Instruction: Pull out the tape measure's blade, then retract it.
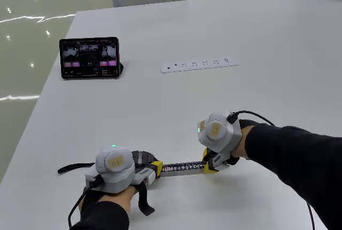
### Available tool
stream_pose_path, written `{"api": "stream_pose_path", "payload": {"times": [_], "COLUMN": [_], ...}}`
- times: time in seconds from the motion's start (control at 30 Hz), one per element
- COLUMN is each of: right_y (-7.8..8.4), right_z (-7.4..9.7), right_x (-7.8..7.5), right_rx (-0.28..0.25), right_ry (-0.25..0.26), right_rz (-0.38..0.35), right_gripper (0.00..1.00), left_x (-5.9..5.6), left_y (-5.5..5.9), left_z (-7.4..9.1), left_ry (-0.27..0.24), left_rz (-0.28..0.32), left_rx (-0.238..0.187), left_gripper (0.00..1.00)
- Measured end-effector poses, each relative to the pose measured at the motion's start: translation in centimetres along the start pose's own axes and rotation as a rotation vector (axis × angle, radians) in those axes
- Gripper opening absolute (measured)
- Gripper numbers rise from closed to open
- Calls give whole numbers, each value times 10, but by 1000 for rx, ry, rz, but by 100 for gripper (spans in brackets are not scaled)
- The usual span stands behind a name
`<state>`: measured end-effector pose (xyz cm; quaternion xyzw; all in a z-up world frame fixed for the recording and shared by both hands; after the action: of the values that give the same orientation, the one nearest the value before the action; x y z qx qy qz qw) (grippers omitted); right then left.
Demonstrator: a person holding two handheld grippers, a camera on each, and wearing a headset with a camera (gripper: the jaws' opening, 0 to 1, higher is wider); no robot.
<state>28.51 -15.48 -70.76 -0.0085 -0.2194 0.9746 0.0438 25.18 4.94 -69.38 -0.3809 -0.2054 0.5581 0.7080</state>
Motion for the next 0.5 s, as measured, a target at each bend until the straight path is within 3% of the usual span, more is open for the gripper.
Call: {"api": "stream_pose_path", "payload": {"times": [0.5], "right_y": [-5], "right_z": [-4], "right_x": [-1], "right_rx": [-11], "right_ry": [-6], "right_rz": [-9], "right_gripper": [10], "left_x": [2], "left_y": [0], "left_z": [0], "left_ry": [10], "left_rz": [10], "left_rx": [11], "left_gripper": [58]}}
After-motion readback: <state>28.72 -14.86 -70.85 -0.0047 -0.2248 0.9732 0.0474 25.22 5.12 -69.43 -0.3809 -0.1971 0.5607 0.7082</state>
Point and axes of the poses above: the centre of the closed fingertips' face, and the gripper's own axes: z roughly backward along the fingers, x roughly to its left, y roughly out of its underside, the point moved 8 cm from there along z, roughly backward along the fingers, and after that the axes turned 3 degrees about y, right-handed, at the moved point
